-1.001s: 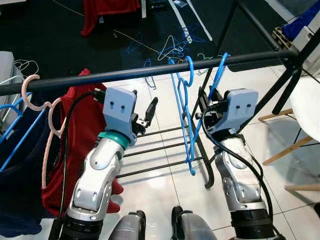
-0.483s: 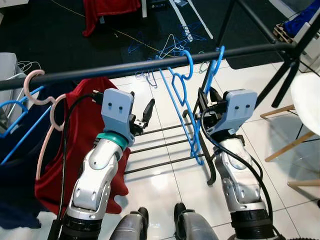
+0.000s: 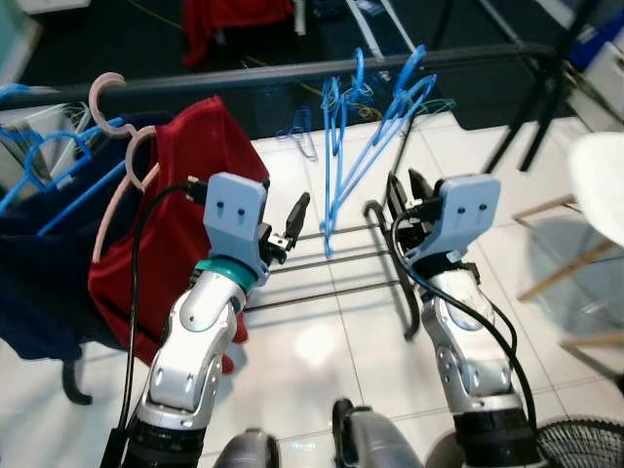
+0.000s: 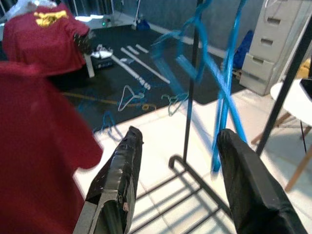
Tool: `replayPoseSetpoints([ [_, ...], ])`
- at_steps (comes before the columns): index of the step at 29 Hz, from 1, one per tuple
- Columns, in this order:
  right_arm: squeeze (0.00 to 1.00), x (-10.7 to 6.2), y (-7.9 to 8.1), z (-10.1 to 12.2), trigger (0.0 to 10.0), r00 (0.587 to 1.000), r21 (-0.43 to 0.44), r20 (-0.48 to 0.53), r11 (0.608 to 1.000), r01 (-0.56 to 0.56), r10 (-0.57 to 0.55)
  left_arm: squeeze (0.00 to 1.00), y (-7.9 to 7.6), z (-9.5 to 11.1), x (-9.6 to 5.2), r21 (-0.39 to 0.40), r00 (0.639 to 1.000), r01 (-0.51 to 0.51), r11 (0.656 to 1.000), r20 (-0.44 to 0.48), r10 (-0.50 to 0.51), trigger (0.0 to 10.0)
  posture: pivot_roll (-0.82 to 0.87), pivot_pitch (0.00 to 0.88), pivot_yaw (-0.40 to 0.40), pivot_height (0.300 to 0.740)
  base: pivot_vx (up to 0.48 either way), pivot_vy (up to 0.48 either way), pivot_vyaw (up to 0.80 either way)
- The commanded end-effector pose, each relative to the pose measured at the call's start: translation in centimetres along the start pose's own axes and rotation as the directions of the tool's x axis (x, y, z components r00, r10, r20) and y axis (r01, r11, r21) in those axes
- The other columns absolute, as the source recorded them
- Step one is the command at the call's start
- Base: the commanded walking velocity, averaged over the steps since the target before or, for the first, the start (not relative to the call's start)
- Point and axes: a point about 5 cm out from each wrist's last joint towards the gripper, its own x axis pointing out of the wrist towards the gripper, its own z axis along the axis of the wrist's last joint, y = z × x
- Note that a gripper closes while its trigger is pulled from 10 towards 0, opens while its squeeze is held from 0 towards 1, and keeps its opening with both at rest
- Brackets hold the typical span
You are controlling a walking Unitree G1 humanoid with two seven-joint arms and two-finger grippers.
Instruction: Hang hanger
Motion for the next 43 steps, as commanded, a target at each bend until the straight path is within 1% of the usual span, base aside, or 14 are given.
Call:
replayPoseSetpoints([
  [1,0.0,-0.1,0.2,-0.2,10.0,1.0,-0.009,-0.009,1.0,-0.002,0.002,0.0,0.1,-0.3,-0.1,0.005,1.0,-0.008,1.0,-0.013,0.008,10.0,-0.07,0.108,0.067,0.74,-0.352,0.0,0.0],
  [20,0.0,0.3,0.8,-0.2,10.0,1.0,-0.03,-0.007,0.999,-0.03,0.03,0.0,0.2,-0.2,0.0,0.011,1.0,-0.009,1.0,-0.006,0.009,10.0,-0.05,0.108,0.071,0.74,-0.345,0.0,0.0],
  [29,0.0,0.5,1.2,-0.2,10.0,0.999,-0.036,-0.004,0.998,-0.047,0.047,0.0,0.2,-0.2,0.0,0.014,1.0,-0.01,1.0,-0.006,0.01,10.0,-0.05,0.109,0.071,0.74,-0.271,0.0,0.0],
  [38,0.0,0.7,1.5,-0.1,10.0,0.998,-0.04,0.006,0.997,-0.065,0.065,0.0,0.3,-0.1,0.0,0.011,1.0,-0.017,1.0,-0.011,0.017,10.0,-0.04,0.111,0.07,0.74,0.0,0.0,0.75],
  [43,0.0,0.8,1.6,-0.1,10.0,0.997,-0.038,0.009,0.997,-0.071,0.072,0.0,0.3,-0.3,0.1,0.026,0.999,-0.026,0.999,-0.039,0.027,10.0,-0.04,0.111,0.07,0.74,0.0,0.0,0.8],
])
